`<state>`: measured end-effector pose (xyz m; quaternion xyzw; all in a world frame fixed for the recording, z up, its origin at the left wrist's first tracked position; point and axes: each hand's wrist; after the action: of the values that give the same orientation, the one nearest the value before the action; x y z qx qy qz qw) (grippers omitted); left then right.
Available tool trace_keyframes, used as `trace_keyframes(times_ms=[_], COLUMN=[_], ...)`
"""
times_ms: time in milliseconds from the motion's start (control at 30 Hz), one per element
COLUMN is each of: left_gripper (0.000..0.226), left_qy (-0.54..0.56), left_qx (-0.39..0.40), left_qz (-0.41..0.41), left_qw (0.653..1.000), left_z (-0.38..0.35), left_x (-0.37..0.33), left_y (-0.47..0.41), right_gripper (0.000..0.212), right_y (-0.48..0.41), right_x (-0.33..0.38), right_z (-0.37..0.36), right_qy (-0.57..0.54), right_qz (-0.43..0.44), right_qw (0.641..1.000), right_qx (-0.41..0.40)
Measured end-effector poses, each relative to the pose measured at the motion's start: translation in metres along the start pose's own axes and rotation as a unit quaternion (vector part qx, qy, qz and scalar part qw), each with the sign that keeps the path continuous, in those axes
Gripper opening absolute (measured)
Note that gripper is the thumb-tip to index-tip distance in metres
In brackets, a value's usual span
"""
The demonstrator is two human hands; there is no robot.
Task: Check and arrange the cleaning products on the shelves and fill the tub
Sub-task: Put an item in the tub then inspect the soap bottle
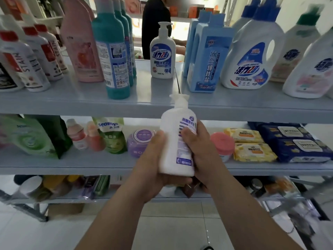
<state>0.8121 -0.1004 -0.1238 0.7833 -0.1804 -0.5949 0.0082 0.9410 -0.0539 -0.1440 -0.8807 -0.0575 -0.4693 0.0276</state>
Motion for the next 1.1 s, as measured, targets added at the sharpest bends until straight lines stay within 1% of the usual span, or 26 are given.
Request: trace_keyframes(times_ms=[33,100,133,200,267,333,367,433,467,500,533,567,600,633,667,700,733,767,833,900,933,1033,1100], left_gripper=[0.063,0.069,0.066,0.055,0.045,0.031,0.026,0.024,0.025,0.027,0.029,0.029,0.027,0.024,0.024,0.029,0.033,0.034,0.035,0.043,0.044,0.031,0.039], left_qy=[-0.022,-0.068,-0.080,-0.085,-0.080,-0.092,-0.121,-0.222,-0.246,-0.246,-0.198,-0.113,-0.025,0.048,0.087,0.091,0.078,0.064,0.060,0.064,0.051,-0.057,-0.110], left_qx=[-0.011,-0.036,-0.047,-0.057,-0.057,-0.076,-0.102,-0.174,-0.205,-0.221,-0.212,-0.180,-0.124,-0.063,-0.012,0.016,0.028,0.021,-0.003,-0.036,-0.059,-0.102,-0.099], left_qz=[0.000,0.012,0.020,0.031,0.037,0.002,-0.024,-0.072,-0.082,-0.083,-0.069,-0.044,-0.006,0.031,0.051,0.050,0.034,0.016,-0.019,-0.035,-0.045,-0.119,-0.157], left_qw=[1.000,0.997,0.996,0.994,0.994,0.993,0.987,0.957,0.944,0.940,0.955,0.976,0.992,0.996,0.995,0.994,0.996,0.998,0.998,0.997,0.996,0.986,0.977], left_z=[0.002,0.004,0.004,0.002,0.003,0.009,0.012,0.021,0.023,0.025,0.024,0.023,0.022,0.020,0.018,0.015,0.014,0.012,0.013,0.019,0.024,0.039,0.044], left_x=[0.001,-0.001,-0.003,-0.004,-0.003,0.002,0.005,0.013,0.016,0.019,0.020,0.021,0.021,0.020,0.021,0.020,0.020,0.019,0.018,0.021,0.023,0.034,0.040], left_y=[0.001,0.003,0.004,0.004,0.004,0.000,-0.002,-0.009,-0.012,-0.013,-0.013,-0.013,-0.012,-0.009,-0.008,-0.006,-0.006,-0.005,-0.006,-0.009,-0.009,-0.012,-0.012], right_gripper=[0.066,0.066,0.065,0.054,0.043,0.042,0.044,0.046,0.041,0.034,0.031,0.029,0.027,0.025,0.026,0.029,0.039,0.044,0.045,0.051,0.055,0.055,0.058], right_y=[0.002,0.005,0.006,0.007,0.008,0.010,0.012,0.014,0.014,0.015,0.016,0.017,0.017,0.018,0.018,0.019,0.020,0.019,0.019,0.019,0.019,0.018,0.017], right_x=[0.000,0.003,0.005,0.008,0.011,0.012,0.013,0.013,0.013,0.012,0.009,0.006,0.002,-0.002,-0.006,-0.008,-0.009,-0.008,-0.005,-0.002,-0.003,-0.002,-0.004], right_z=[-0.001,-0.002,-0.002,-0.001,-0.002,-0.002,-0.002,-0.001,-0.001,-0.003,-0.003,-0.004,-0.004,-0.004,-0.002,-0.002,-0.001,0.000,0.000,-0.003,-0.002,0.002,0.006], right_qy=[0.007,-0.003,-0.007,-0.001,0.015,0.056,0.086,0.126,0.115,0.084,0.053,0.033,0.027,0.025,0.026,0.021,0.020,0.031,0.087,0.132,0.143,0.150,0.143], right_qz=[-0.001,-0.030,-0.047,-0.069,-0.066,-0.036,-0.016,0.017,0.019,0.008,-0.007,-0.017,-0.024,-0.033,-0.043,-0.052,-0.047,-0.030,0.025,0.054,0.060,0.075,0.082], right_qw=[1.000,0.999,0.998,0.997,0.997,0.996,0.994,0.990,0.993,0.996,0.998,0.999,0.999,0.999,0.998,0.997,0.996,0.997,0.995,0.989,0.988,0.985,0.984], right_qx=[-0.017,-0.036,-0.039,-0.037,-0.048,-0.059,-0.063,-0.054,-0.038,-0.026,-0.014,-0.002,0.014,0.033,0.046,0.057,0.067,0.071,0.052,0.029,0.023,0.041,0.061])
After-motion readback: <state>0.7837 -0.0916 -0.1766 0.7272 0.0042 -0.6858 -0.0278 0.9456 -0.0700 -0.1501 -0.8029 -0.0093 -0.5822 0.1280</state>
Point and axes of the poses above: each hand's wrist, its own y-axis away from the middle knuckle, its own z-axis out of the back of the hand, x = y × z, and after that the axes turned 13 degrees about -y, right-handed
